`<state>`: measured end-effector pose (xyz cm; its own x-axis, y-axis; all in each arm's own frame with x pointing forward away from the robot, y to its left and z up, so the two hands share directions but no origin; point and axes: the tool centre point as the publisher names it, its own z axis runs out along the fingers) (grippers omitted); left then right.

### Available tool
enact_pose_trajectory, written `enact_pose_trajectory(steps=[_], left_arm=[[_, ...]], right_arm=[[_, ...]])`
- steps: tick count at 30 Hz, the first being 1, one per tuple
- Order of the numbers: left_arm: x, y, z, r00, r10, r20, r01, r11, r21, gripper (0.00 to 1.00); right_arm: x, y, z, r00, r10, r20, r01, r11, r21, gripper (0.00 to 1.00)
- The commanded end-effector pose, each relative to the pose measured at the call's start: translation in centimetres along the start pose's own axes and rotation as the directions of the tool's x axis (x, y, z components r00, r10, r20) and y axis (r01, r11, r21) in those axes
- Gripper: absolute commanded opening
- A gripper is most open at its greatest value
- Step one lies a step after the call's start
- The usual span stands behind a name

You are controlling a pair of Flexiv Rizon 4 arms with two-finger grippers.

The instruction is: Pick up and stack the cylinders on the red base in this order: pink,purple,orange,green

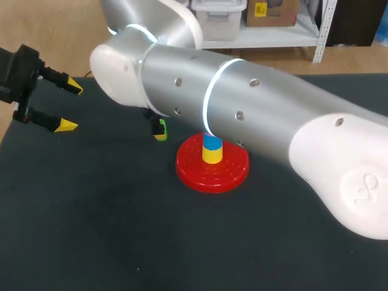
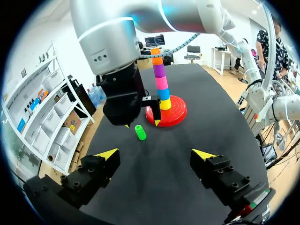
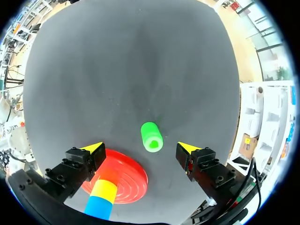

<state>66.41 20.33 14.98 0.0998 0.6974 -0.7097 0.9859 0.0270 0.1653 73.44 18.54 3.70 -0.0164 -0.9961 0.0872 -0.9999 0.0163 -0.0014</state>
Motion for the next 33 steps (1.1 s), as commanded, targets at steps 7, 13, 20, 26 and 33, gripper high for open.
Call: enact_pose_trajectory(steps=[7,13,20,26,33], left_arm=[[0.1,0.1,0.1,1.000,0.001,0.000,-0.001,1.000,0.001,1.00],[0.1,0.1,0.1,1.000,0.001,0.000,-0.001,1.000,0.001,1.00],[0.1,0.1,0.1,1.000,0.001,0.000,-0.001,1.000,0.001,1.00],[0.1,0.1,0.1,1.000,0.001,0.000,-0.001,1.000,0.001,1.00],[0.1,0.1,0.1,1.000,0.001,0.000,-0.001,1.000,0.001,1.00]], right_arm=[[-0.8,-1.0,0.6,1.000,0.007,-0.015,-0.008,1.000,-0.028,1.00],[-0.8,-1.1,0.8,1.000,0.012,-0.018,-0.013,0.999,-0.033,1.00],[-0.9,-1.2,0.9,1.000,0.012,-0.019,-0.013,0.999,-0.031,1.00],[-1.0,-1.2,1.1,1.000,0.012,-0.020,-0.012,0.999,-0.032,1.00],[-1.0,-1.1,1.4,1.000,0.013,-0.022,-0.014,0.999,-0.035,1.00]])
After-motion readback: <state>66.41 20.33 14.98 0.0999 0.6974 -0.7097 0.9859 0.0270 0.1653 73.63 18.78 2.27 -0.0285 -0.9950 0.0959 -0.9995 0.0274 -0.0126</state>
